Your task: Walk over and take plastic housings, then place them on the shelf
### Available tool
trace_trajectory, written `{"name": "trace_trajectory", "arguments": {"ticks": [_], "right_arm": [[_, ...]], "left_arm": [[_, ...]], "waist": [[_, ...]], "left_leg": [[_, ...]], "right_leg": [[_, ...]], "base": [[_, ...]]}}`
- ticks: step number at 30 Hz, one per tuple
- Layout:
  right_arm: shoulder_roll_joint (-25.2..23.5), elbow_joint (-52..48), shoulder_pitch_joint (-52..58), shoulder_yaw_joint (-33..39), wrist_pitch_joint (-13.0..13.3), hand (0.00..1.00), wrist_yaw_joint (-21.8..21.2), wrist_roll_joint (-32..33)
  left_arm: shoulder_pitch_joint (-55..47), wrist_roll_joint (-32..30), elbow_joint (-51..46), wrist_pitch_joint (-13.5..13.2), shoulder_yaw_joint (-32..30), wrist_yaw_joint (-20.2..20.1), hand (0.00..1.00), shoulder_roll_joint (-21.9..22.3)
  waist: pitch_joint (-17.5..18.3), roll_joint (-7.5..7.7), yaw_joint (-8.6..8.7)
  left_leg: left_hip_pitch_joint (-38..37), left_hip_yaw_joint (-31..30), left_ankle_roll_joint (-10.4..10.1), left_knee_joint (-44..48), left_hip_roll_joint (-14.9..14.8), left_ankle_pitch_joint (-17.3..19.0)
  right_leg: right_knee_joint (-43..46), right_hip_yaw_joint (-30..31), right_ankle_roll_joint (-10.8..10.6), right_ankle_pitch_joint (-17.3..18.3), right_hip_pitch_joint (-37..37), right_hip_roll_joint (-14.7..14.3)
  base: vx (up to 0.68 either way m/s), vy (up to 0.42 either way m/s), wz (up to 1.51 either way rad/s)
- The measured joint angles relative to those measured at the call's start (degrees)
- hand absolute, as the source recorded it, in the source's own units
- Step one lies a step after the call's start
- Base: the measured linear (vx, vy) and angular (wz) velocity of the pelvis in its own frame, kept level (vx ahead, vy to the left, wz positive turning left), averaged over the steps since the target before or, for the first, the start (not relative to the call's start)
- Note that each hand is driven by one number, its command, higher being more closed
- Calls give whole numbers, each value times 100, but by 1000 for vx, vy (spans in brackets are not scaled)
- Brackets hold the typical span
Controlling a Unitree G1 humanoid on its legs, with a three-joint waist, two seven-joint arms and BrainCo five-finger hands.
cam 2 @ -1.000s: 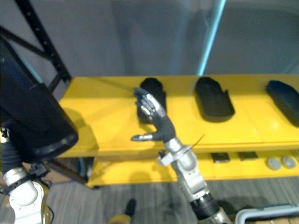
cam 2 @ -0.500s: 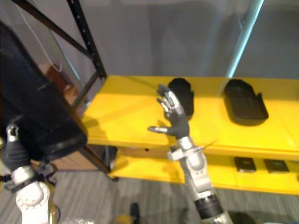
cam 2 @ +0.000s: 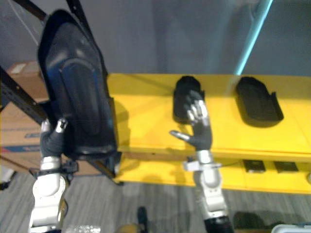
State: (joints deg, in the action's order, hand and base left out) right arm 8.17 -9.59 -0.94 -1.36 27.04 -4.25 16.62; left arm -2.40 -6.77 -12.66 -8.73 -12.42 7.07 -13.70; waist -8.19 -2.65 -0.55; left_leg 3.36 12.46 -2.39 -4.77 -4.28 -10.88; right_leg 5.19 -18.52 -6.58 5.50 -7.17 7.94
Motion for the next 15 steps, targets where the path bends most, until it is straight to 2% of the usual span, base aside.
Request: {"name": "trace_trajectory", "arguments": {"ticks": [2, 4, 9, 12, 15], "right_arm": [[75, -225, 40, 37, -7, 0, -185, 91], [99, -435, 121, 15, -59, 0, -423, 134], [142, -601, 250, -65, -138, 0, -646, 182], [279, -731, 263, -155, -388, 0, -767, 226], [366, -784, 290, -136, -516, 0, -834, 235]], "left_arm": [[257, -11, 422, 170, 11, -66, 100, -133], [574, -15, 827, 413, 18, -99, 100, -303], [1313, -29, 1639, 875, 119, -120, 100, -609], [1771, -39, 2553, 1261, 148, -166, 100, -972], [2145, -31, 3178, 1603, 187, -251, 100, -1129]], "waist": [[0, 0, 42], [-7, -15, 178], [-6, -43, 260], [1, -77, 302], [3, -72, 326]], "left_leg": [[-79, 50, -2, -2, -10, 2], [-119, 72, -19, -26, -33, 19], [-128, 173, -84, -31, -80, 93], [-117, 313, -80, -32, -106, 94], [-101, 472, -47, -33, -108, 98]], "right_leg": [[1, 111, 12, 8, -28, -4], [15, 150, 28, 18, -29, -16], [5, 252, 82, 69, 34, -26], [-4, 406, 69, 24, 132, -27], [-59, 573, 51, -67, 223, -37]], "base": [[7, -12, -21], [-38, -2, -13], [-55, 29, -9], [-18, 27, -24], [30, 25, -26]]}}
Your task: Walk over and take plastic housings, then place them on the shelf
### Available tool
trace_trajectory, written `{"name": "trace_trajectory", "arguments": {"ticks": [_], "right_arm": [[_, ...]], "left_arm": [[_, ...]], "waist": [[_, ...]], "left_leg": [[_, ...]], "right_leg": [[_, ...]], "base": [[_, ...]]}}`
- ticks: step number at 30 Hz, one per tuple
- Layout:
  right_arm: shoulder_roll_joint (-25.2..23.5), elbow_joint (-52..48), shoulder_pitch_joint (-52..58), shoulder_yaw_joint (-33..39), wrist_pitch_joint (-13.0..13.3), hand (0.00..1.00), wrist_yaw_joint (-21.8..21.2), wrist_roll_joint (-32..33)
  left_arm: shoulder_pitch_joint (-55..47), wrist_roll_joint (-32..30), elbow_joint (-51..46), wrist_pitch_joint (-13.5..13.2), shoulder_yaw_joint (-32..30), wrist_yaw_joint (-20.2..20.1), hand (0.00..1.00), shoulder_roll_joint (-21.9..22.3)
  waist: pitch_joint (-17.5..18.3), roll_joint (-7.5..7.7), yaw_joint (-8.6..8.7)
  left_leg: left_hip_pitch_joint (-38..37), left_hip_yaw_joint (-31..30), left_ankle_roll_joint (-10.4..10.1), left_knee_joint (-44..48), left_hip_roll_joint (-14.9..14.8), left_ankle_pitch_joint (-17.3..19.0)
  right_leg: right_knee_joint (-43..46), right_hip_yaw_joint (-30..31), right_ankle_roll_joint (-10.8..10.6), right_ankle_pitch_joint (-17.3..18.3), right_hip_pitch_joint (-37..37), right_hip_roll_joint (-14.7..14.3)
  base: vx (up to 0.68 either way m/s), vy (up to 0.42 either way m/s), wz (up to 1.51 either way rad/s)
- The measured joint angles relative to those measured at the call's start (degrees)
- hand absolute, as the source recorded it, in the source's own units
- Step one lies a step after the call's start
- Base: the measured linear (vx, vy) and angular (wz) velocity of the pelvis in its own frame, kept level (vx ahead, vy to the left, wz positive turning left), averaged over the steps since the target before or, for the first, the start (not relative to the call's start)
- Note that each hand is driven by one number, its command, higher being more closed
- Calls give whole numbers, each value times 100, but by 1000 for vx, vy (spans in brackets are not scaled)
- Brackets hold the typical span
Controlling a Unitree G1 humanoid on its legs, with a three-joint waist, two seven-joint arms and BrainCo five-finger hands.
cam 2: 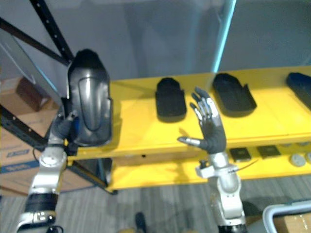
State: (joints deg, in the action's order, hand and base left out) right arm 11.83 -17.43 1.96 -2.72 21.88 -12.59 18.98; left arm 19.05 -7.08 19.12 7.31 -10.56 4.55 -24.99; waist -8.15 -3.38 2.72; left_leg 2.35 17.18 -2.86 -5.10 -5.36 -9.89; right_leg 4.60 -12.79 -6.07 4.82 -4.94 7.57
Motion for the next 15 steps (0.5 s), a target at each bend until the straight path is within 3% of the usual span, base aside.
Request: {"name": "trace_trajectory", "arguments": {"ticks": [5, 7, 10, 15], "right_arm": [[9, 0, 17, 50, -242, 0, -239, 259], [12, 0, 86, 119, -343, 0, -387, 368], [57, 0, 232, 87, -431, 0, -499, 401], [251, -3, 239, 27, -481, 0, -599, 500]], "left_arm": [[555, 43, 827, 563, 204, -263, 100, -163], [845, 44, 1283, 750, 213, -307, 100, -162], [1122, 44, 1788, 784, 238, -311, 100, -162], [1460, 253, 2508, 878, 292, -309, 100, -161]], "waist": [[4, 5, 146], [4, 3, 290], [9, -6, 414], [11, -15, 476]], "left_leg": [[-23, 211, 27, 3, 15, -22], [-53, 231, 30, 4, -4, -25], [-110, 296, 28, -2, -71, -22], [-127, 448, -19, -3, -186, 16]], "right_leg": [[15, 219, -26, -143, 79, -2], [29, 263, -26, -146, 77, -20], [62, 357, 1, -134, 79, -64], [66, 518, 35, -129, 186, -103]], "base": [[56, 22, -22], [24, 0, -12], [-13, -2, -13], [-36, 12, -18]]}}
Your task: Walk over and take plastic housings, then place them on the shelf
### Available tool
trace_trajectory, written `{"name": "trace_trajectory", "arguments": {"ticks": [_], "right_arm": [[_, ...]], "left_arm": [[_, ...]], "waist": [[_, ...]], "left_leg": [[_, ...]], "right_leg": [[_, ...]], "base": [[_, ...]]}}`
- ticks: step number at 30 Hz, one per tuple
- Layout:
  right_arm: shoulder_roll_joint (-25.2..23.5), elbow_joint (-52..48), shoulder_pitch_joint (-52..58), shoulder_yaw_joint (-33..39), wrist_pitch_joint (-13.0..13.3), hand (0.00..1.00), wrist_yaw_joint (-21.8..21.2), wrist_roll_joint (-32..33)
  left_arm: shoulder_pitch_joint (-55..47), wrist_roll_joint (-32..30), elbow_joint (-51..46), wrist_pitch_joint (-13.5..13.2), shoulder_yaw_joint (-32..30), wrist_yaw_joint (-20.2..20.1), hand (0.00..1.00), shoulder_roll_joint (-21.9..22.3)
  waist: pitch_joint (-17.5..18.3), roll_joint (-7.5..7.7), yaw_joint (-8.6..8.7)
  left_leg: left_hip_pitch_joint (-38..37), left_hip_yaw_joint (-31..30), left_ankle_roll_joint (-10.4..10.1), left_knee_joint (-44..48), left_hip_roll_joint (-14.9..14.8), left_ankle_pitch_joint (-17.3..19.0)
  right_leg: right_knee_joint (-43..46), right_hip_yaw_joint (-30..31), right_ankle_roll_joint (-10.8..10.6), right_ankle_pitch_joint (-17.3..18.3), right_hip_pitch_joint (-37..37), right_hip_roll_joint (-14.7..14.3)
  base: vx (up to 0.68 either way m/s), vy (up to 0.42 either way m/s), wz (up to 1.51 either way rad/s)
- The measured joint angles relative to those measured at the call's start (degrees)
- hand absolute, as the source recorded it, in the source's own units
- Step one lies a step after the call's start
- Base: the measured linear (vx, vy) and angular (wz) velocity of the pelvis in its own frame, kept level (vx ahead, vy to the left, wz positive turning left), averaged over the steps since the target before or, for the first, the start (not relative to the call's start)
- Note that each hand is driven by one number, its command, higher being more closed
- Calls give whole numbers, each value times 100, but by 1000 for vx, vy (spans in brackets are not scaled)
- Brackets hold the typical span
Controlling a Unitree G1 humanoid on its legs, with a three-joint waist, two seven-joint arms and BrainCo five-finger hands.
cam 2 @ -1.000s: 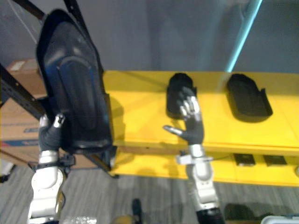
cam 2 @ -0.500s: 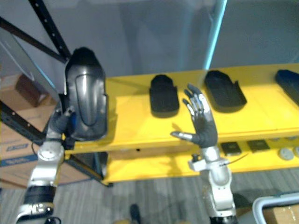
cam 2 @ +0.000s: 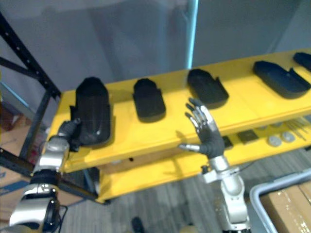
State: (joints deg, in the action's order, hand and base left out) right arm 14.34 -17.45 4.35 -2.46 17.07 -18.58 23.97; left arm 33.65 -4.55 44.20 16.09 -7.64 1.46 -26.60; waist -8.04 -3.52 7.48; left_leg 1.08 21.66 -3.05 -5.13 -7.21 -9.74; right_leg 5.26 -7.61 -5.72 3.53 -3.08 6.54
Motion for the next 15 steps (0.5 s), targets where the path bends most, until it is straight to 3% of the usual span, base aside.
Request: {"name": "trace_trajectory", "arguments": {"ticks": [3, 8, 15], "right_arm": [[39, -40, 0, -52, -113, 0, -111, 4], [83, -65, 0, -61, -227, 0, -218, 6], [179, -280, -113, -585, -215, 0, -594, 392]], "left_arm": [[74, 101, 273, 255, 0, 41, 100, 1], [389, 178, 629, 685, -12, 287, 100, -2], [491, 176, 667, 883, -1, 436, 100, -2]], "waist": [[0, 0, 117], [-1, -1, 133], [-14, -25, 127]], "left_leg": [[3, 76, 7, 0, 8, 8], [97, 106, 16, 1, 32, 9], [105, 70, 40, 2, 43, -9]], "right_leg": [[0, 38, -5, -9, 35, 26], [36, 117, -61, -83, 154, 43], [118, 97, -40, -56, 185, 52]], "base": [[-17, 26, -8], [17, 18, -4], [26, 7, 1]]}}
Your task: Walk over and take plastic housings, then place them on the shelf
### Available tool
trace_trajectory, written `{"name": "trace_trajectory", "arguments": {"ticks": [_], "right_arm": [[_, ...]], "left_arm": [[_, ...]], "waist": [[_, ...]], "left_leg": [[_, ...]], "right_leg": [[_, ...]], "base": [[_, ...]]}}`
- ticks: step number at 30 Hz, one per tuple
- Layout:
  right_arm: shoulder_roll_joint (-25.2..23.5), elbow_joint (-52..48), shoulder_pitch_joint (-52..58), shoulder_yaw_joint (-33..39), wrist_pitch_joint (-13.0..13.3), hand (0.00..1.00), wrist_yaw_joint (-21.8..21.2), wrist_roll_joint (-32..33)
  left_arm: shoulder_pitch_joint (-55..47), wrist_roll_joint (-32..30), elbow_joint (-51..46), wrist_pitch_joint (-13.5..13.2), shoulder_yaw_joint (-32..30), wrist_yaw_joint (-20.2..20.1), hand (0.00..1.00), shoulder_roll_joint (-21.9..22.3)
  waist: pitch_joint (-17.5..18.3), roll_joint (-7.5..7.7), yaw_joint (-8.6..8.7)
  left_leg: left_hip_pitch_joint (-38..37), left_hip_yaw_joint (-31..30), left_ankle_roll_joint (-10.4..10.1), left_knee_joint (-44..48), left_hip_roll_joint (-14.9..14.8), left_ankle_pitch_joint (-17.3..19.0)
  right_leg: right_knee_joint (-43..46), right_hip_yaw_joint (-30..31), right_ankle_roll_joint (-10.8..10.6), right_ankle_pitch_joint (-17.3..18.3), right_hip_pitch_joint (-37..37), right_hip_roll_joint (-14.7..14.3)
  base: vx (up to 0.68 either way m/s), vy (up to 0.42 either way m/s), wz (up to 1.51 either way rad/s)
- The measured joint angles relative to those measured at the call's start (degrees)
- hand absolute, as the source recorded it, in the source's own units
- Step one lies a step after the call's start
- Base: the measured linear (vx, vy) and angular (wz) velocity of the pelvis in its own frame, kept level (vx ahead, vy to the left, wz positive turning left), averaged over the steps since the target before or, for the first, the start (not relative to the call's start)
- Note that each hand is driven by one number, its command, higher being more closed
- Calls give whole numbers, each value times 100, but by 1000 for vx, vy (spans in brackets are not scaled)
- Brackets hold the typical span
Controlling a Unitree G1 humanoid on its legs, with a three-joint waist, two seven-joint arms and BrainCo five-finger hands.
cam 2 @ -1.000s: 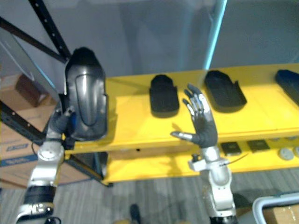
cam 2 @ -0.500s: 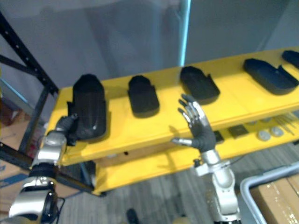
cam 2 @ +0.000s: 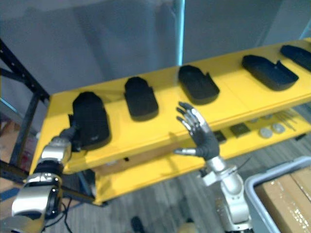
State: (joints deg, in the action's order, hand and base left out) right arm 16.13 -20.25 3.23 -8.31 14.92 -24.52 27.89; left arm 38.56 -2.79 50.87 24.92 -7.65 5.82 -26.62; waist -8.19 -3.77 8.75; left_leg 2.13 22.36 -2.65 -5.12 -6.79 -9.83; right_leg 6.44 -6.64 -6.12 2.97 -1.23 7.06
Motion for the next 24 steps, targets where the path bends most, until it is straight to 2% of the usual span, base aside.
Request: {"name": "trace_trajectory", "arguments": {"ticks": [5, 7, 11, 16, 22, 24], "right_arm": [[-3, -67, -468, -968, -11, 0, -49, 57], [-4, -64, -703, -1299, -19, 0, -19, 47], [1, -63, -908, -1360, -24, 0, 224, -63], [18, -62, -934, -1371, -220, 0, 358, -62], [55, -62, -861, -1450, -266, 0, 439, -58], [61, -62, -800, -1478, -357, 0, 460, -54]], "left_arm": [[435, -9, 218, 18, 351, 39, 100, 6], [600, -131, 218, 17, 459, 42, 100, 7], [828, -303, 218, 20, 582, 83, 100, -20], [1194, -413, 222, 24, 671, 81, 100, -153], [1562, -408, 273, 22, 839, 83, 100, -287], [1634, -377, 287, 18, 834, 82, 100, -339]], "waist": [[-9, -10, -10], [-31, -8, -71], [-180, -38, -213], [-447, -31, -168], [-617, -29, -150], [-688, -45, -140]], "left_leg": [[206, -320, -19, 0, 28, -50], [294, -445, -23, 0, 46, -68], [381, -474, 2, 1, 51, -108], [426, -458, 26, 2, 57, -145], [533, -416, 25, 4, 45, -195], [612, -354, 11, 3, 25, -202]], "right_leg": [[43, -297, 13, 55, 33, 2], [51, -420, 20, 66, 38, 7], [114, -435, 29, 75, 134, 7], [299, -406, 45, 131, 286, 2], [572, -320, 64, 225, 555, -3], [678, -245, 79, 245, 728, -2]], "base": [[-1, 7, 32], [-2, 11, 30], [0, 20, 6], [-2, 2, -2], [1, 4, -4], [-8, 6, -13]]}}
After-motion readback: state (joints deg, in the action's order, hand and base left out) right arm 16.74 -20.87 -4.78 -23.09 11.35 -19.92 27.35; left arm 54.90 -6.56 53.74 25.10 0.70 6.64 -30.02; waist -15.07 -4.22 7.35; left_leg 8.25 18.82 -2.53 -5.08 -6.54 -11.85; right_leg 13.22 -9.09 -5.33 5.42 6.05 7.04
